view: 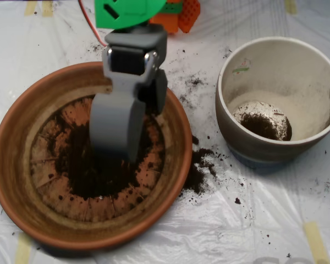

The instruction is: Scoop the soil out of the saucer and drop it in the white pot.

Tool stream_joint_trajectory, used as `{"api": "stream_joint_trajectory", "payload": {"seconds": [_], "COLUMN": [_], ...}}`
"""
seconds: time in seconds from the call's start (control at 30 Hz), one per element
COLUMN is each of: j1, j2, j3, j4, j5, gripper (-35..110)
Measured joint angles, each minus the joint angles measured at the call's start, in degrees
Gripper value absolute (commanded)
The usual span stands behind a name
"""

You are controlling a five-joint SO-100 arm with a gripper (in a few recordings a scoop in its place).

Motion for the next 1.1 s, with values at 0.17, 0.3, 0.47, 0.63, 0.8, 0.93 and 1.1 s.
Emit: {"api": "stream_joint_trajectory", "payload": {"seconds": [0.17,0.3,0.47,0.63,0.8,0.93,1.1], "j1": [4.48,6.15,7.38,8.17,9.76,11.16,12.57], "j2": [-2.11,-7.91,-11.60,-15.91,-19.69,-27.42,-33.13], "j3": [7.03,8.26,12.22,12.57,12.39,6.86,-1.23], "j4": [-3.87,-4.48,-7.29,-6.86,-5.27,-1.05,1.58], "j5": [-2.72,-5.19,-6.94,-8.44,-9.14,-9.14,-9.32], "gripper": [44,52,53,56,56,56,49]}}
